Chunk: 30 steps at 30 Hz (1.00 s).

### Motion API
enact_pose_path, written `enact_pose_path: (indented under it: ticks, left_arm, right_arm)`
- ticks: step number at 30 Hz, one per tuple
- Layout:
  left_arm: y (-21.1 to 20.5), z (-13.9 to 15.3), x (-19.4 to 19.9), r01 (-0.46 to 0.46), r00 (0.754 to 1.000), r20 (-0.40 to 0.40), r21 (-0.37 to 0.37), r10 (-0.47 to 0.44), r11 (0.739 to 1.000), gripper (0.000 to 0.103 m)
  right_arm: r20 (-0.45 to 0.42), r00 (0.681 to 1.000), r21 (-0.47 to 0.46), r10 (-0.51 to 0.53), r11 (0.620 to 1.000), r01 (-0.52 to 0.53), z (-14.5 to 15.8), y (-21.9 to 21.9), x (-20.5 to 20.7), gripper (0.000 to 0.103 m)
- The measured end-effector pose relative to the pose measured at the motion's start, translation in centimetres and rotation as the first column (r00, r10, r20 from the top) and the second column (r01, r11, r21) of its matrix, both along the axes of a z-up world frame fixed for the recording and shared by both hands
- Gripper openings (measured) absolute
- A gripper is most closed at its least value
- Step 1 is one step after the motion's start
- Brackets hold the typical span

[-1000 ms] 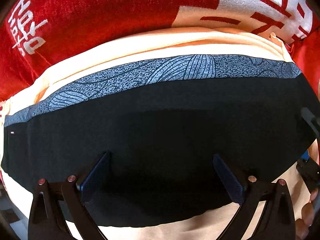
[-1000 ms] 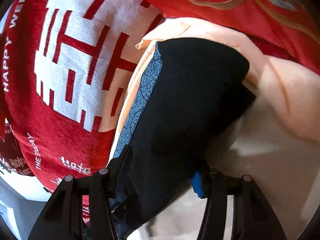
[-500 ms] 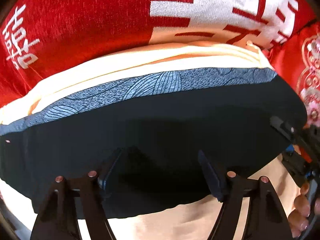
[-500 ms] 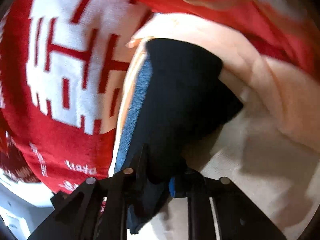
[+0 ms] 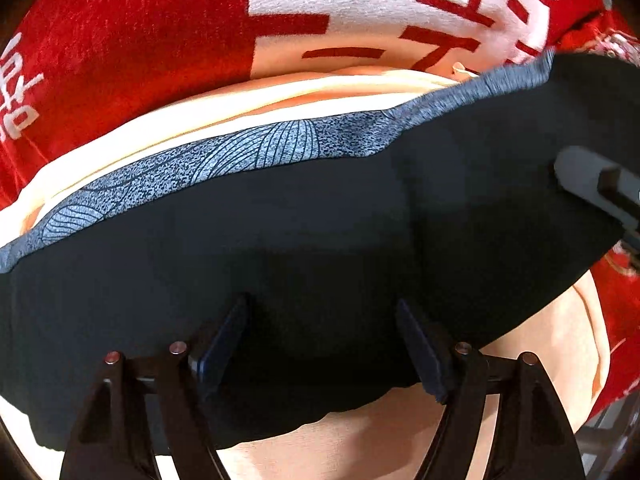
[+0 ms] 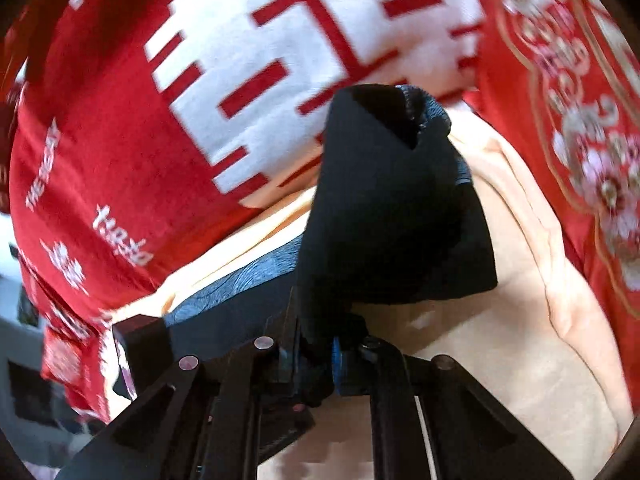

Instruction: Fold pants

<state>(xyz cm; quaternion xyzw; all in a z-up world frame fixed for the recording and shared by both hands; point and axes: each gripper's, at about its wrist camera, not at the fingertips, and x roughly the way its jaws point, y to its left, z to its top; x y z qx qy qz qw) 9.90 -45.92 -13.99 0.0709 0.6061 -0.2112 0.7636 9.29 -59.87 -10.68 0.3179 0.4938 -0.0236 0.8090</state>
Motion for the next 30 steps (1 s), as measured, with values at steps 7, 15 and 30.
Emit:
enact_pose_path:
  ticks: [7,15,30]
  left_arm:
    - [4.6,2.4,-0.1,-0.002,0.999,-0.047,-0.059,-0.001,0.998,0.077]
    - [17.9,6.1,1.6,-0.148,0.989,0.011,-0.013,0.148,0.989,0.077]
    - [33.9,4.8,2.4,-0.306,0.951,-0.023,0.095,0.310,0.947,0.077]
  right_arm:
    - [0.021,0.993,-0.148,0.119,0.982,-0.114,3.4,5.1,1.1,0.012]
    - [-0.029,0.943,-0.325,0.333,0.889,-0.324,4.6,15.3,2.5,0.012]
    - [-0.325,0.772,-0.508,0.546,0.588,-0.630,-3.6,32.0,1.1,0.047]
